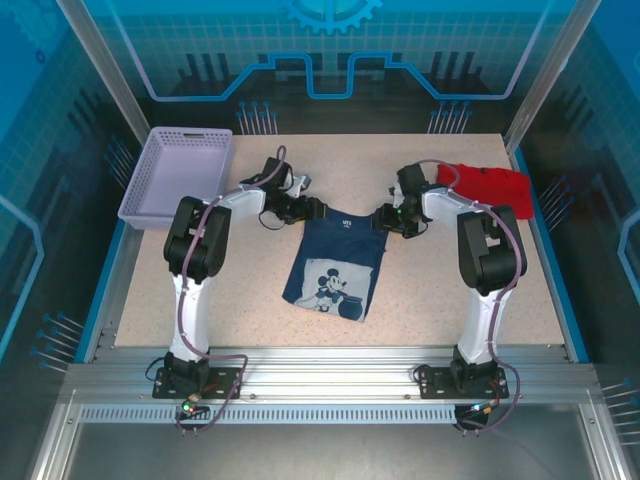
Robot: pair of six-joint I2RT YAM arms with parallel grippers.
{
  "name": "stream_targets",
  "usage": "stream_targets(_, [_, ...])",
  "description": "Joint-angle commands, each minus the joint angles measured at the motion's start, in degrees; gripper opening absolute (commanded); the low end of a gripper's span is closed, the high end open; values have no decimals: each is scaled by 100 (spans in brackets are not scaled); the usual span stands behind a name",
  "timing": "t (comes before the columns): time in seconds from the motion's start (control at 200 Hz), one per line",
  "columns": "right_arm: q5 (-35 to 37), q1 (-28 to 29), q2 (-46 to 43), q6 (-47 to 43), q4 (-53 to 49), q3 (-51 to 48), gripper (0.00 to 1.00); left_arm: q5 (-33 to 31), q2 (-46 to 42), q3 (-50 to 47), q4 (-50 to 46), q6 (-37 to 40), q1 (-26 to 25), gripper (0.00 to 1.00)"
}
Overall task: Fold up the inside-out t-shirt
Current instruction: Fold the T-shirt at the center of the table.
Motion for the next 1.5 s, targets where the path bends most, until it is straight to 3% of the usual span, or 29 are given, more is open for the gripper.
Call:
stream_targets(0.0, [-486,248,268,122,309,48,52,445,215,66,-98,-2,-39,56])
stream_targets(0.455, [-567,279,426,260,406,194,39,454,301,100,-18,-86,-14,34])
stream_targets(0.76, [-694,254,435,302,884,109,22,545,274,-121,451,-359,74,17])
stream_targets(0.84, [-760,262,426,336,1039,93,19,602,274,-170,647,-484,73,11])
stream_targets(0.91, [-773,231,401,337,1128,89,14,571,261,-194,771,-557,89,0])
stream_targets(1.19, [-745,35,116,271,1397,-38,0,343,-191,-665,1481,-939,368,0])
stream_targets(1.496, [-1038,24,54,218,1594,136,0,168,-552,-1284,2587,-1459,408,0])
